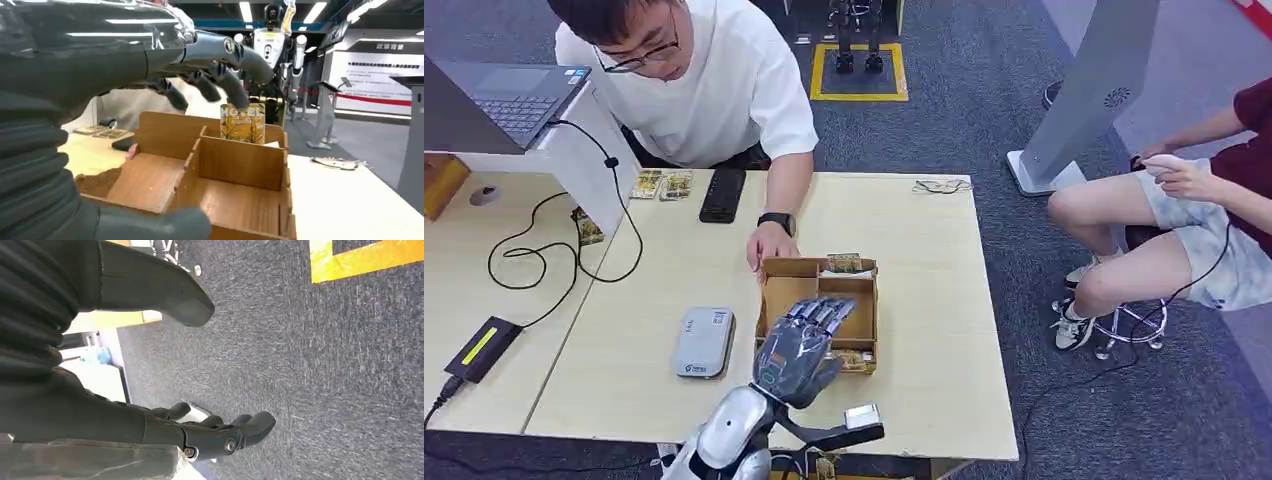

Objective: Pass the card to the sensor for recognition and then transmit it.

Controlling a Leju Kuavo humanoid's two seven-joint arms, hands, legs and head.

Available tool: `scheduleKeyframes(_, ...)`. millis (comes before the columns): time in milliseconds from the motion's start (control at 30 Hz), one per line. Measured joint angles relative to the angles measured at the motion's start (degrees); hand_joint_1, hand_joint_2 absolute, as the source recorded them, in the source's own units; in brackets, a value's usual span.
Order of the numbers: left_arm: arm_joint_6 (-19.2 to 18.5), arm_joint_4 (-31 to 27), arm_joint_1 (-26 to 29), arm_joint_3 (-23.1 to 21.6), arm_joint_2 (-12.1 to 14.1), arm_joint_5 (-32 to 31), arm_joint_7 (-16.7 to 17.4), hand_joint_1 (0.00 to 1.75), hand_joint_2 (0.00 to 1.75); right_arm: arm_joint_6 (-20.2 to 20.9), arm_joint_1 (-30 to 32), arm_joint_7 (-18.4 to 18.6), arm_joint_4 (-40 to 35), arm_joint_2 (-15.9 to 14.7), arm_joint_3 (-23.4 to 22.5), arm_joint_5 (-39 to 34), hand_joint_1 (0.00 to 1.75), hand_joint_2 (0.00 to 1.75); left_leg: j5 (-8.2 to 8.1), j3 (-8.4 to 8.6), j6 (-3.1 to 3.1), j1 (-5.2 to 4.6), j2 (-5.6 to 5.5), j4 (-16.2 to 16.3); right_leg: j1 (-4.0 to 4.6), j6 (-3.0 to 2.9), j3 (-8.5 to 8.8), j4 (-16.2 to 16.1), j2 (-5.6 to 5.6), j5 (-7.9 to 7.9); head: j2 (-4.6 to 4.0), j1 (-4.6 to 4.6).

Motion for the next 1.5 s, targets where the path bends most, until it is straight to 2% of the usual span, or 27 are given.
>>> scheduleKeyframes(733,1.07,1.57,-1.87,-1.64,-0.78,1.37,-0.63,0.0,1.75,0.11,-0.02,-0.46,0.02,0.0,0.7,0.0,0.0,1.75,0.0,0.0,0.0,0.0,0.0,0.0,0.0,0.0,0.0,0.0,0.0,0.0,0.0,0.0)
scheduleKeyframes(1067,0.96,5.24,-4.33,-2.84,-2.18,1.81,-0.83,0.0,1.75,-0.02,-0.05,-0.7,0.11,-0.07,1.57,0.0,0.0,1.75,0.0,0.0,0.0,0.0,0.01,0.0,0.0,0.0,-0.01,0.0,0.02,0.0,0.0,0.02)
scheduleKeyframes(1500,1.22,10.27,-7.27,-3.5,-2.82,1.64,1.27,0.0,1.75,-0.11,-0.01,-0.61,0.68,-0.33,2.51,0.02,0.0,1.75,0.0,0.0,0.0,0.0,0.02,0.0,0.0,0.0,-0.01,0.0,0.03,0.01,0.0,0.02)
